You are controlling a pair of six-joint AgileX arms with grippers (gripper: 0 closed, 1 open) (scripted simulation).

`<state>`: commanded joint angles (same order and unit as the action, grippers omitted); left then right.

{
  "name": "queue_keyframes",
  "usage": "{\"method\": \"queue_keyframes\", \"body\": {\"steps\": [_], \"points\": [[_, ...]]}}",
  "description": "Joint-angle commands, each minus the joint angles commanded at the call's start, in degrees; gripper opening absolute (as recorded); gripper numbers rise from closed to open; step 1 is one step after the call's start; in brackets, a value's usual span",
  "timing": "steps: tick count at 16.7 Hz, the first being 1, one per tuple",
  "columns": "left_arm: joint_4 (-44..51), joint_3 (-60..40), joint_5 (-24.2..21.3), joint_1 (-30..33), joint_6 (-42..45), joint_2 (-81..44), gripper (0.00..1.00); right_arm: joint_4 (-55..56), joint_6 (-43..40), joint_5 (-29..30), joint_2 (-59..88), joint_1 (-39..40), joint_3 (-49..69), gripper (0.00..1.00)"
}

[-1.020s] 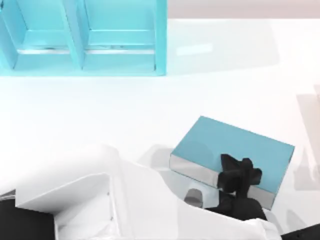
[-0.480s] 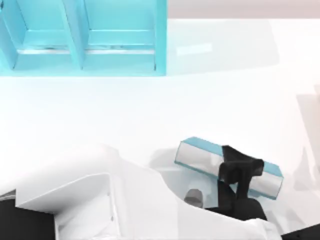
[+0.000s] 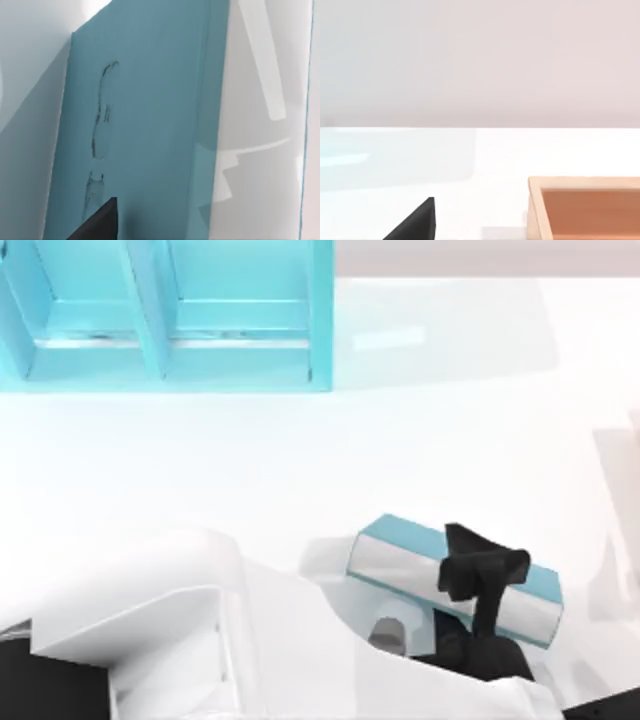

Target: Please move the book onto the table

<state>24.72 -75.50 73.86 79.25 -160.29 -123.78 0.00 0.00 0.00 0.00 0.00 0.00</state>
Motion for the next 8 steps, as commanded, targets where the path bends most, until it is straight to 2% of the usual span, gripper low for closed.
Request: {"method": "queue_keyframes", "body": {"steps": [4,8], "points": [[3.4,-1.8,-0.7,0.8,-3.8,-0.6,1.00,0.0,0.0,0.0,0.0,0.0,0.0,1.00],[15.9,-6.5,-2.7,3.7,-16.7,-2.8,1.00,0.0,0.0,0.0,0.0,0.0,0.0,1.00]]}}
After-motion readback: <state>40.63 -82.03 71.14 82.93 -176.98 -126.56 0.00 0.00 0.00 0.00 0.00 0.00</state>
